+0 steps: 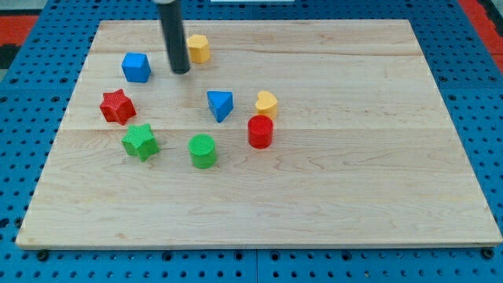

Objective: Move the blue cube to the top left of the red star

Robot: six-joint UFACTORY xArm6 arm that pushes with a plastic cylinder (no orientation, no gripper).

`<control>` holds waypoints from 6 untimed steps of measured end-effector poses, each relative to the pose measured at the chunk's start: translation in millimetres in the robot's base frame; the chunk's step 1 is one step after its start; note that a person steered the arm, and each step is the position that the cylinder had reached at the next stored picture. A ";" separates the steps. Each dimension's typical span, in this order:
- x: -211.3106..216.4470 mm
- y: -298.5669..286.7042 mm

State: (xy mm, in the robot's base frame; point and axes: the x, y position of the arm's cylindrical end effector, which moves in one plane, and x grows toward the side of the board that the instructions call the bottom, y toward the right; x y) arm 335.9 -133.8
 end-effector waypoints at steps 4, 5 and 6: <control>25.1 -27.7; 63.8 -20.7; 75.5 -23.2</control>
